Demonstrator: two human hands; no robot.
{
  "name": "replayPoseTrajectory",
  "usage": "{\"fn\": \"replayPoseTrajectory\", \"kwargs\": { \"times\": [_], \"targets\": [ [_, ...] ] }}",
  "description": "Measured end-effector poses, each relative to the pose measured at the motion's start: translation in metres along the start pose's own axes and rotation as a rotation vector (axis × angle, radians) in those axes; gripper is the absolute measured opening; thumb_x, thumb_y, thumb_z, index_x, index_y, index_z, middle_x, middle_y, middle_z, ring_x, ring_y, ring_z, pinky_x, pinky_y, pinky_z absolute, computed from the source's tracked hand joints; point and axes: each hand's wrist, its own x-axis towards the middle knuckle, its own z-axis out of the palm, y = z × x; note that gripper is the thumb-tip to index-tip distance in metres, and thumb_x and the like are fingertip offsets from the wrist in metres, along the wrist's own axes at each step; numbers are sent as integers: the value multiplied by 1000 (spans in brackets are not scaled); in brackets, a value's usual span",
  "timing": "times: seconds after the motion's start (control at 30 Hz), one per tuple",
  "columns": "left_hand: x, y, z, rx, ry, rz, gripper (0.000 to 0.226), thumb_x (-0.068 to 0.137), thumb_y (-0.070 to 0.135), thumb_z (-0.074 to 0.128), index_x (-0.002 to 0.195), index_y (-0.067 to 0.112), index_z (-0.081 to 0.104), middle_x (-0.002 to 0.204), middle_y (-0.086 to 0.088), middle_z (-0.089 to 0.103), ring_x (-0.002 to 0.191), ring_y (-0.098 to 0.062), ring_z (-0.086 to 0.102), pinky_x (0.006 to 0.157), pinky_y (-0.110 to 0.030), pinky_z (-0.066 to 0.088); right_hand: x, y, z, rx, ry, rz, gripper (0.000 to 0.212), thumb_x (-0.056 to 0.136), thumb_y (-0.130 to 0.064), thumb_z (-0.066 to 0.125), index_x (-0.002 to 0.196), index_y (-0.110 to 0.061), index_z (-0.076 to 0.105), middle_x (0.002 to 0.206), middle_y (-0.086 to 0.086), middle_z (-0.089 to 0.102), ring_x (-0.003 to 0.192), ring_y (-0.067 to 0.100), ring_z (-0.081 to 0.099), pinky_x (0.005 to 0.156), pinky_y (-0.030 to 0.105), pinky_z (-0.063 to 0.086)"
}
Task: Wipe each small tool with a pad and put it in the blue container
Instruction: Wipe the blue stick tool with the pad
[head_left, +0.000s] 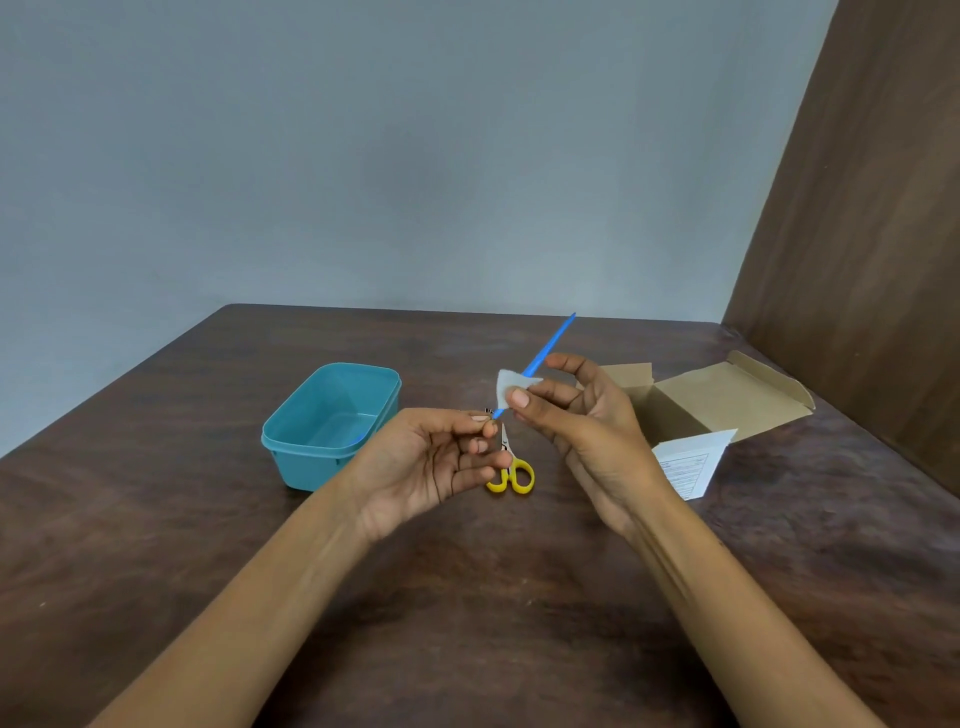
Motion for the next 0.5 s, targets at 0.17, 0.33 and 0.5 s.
{"fn": "replayPoseTrajectory", "kwargs": {
  "times": [0.17,0.33,0.5],
  "targets": [
    [2,-2,0,1,-21,21,19,78,5,53,64,1,66,52,-5,54,54,-18,69,46,-21,55,0,0,2,104,41,-21,50,59,-8,74,103,-12,51,74,1,72,75,13,69,77,23,55],
    [8,-11,-6,412,104,346,19,89,15,59,94,-2,67,85,-18,71,83,-24,73,64,-25,59,0,6,2,49,125,-62,38,66,-2,75,98,-9,57,76,3,73,77,14,71,75,22,56],
    [10,-18,-6,642,223,586,13,86,12,64,92,3,70,81,-13,74,78,-22,73,58,-23,55,-1,10,3,-18,124,-52,20,71,-3,74,89,-9,66,79,5,73,79,16,70,73,25,57]
  ]
}}
